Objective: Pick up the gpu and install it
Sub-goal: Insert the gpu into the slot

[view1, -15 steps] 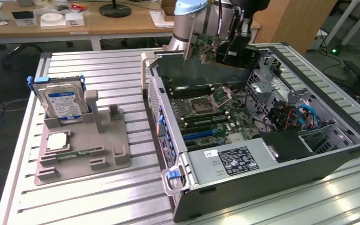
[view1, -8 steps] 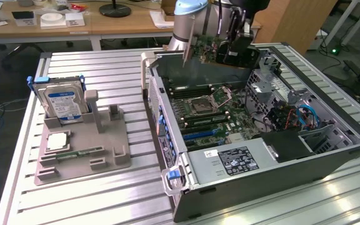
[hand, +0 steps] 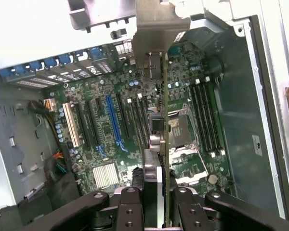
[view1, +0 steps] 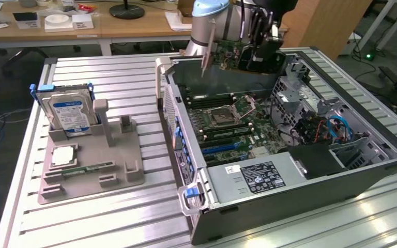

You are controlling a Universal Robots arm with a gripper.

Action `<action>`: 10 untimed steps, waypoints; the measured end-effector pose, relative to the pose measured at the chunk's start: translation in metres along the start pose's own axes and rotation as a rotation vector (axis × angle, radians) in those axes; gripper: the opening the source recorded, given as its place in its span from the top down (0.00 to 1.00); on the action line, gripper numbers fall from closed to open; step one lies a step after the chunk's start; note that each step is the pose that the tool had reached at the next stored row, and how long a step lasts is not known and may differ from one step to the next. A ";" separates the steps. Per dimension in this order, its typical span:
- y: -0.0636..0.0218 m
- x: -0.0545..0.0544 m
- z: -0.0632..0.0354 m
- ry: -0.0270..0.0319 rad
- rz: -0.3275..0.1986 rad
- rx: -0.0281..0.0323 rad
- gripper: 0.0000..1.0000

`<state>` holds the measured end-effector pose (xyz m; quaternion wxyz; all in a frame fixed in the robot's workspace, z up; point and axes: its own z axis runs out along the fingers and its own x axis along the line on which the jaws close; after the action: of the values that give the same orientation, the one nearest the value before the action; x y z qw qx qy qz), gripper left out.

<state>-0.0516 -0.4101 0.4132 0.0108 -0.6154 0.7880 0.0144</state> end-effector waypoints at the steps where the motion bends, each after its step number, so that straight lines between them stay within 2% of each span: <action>1: 0.0000 0.000 0.0000 0.0000 -0.010 -0.0003 0.72; 6: -0.0002 0.001 0.0006 0.0000 -0.054 -0.0003 0.72; 10: -0.0003 0.001 0.0023 -0.0030 -0.098 0.0152 0.72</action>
<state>-0.0516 -0.4112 0.4108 0.0174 -0.6531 0.7571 0.0088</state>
